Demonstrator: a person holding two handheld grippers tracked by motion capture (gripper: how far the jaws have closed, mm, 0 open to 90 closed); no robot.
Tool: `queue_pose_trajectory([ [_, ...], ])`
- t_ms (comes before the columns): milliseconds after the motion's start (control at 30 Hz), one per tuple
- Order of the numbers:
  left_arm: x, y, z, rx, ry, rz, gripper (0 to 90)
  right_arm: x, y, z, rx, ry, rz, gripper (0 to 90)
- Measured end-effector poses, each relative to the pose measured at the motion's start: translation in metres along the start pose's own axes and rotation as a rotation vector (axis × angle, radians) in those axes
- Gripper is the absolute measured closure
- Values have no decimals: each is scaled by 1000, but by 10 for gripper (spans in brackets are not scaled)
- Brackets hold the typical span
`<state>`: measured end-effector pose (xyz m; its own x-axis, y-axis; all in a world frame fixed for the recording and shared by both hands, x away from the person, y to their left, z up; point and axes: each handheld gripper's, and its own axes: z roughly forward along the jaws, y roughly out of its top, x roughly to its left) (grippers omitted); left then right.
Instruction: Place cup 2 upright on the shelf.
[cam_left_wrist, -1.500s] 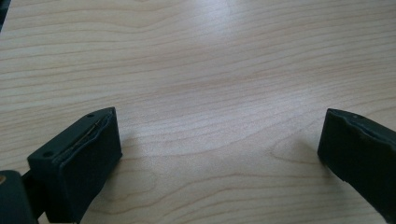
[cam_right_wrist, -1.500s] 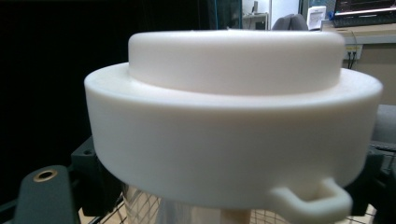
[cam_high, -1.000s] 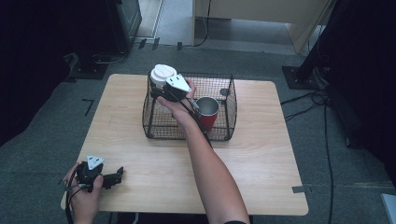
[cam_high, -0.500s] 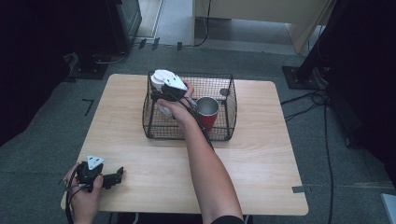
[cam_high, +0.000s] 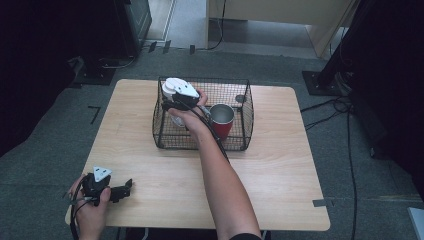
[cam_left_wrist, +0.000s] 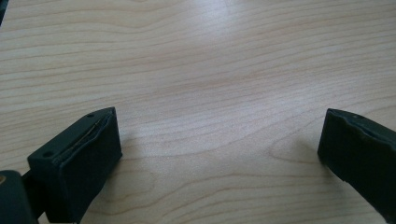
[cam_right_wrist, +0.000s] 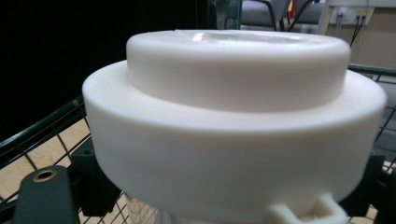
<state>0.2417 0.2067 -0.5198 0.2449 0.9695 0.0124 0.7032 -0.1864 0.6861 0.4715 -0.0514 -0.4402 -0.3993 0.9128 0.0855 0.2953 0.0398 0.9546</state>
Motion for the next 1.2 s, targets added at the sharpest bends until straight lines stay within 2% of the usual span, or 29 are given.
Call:
queue_pose_trajectory([
  [133, 0, 0, 0, 0, 0, 0, 1, 0, 1, -2, 19, 0, -2, 119],
  [200, 0, 0, 0, 0, 0, 0, 1, 0, 2, -4, 17, 16, -16, 24],
  [267, 0, 0, 0, 0, 0, 0, 1, 1, 2, -4, 19, 29, -38, 3],
  [400, 0, 0, 0, 0, 1, 0, 1, 4, 2, -7, 0, 56, -72, 0],
  [633, 0, 0, 0, 0, 0, 1, 1, 3, 4, -12, -22, 64, -117, 0],
  [767, 0, 0, 0, 0, 0, 1, 1, 1, 8, -16, -52, 68, -96, 0],
  [867, 0, 0, 0, 0, 0, 2, 1, 2, 11, -20, -71, 81, -104, 0],
  [1200, 0, 0, 0, -1, 0, 1, 1, 3, 24, -34, -106, 97, -88, 0],
])
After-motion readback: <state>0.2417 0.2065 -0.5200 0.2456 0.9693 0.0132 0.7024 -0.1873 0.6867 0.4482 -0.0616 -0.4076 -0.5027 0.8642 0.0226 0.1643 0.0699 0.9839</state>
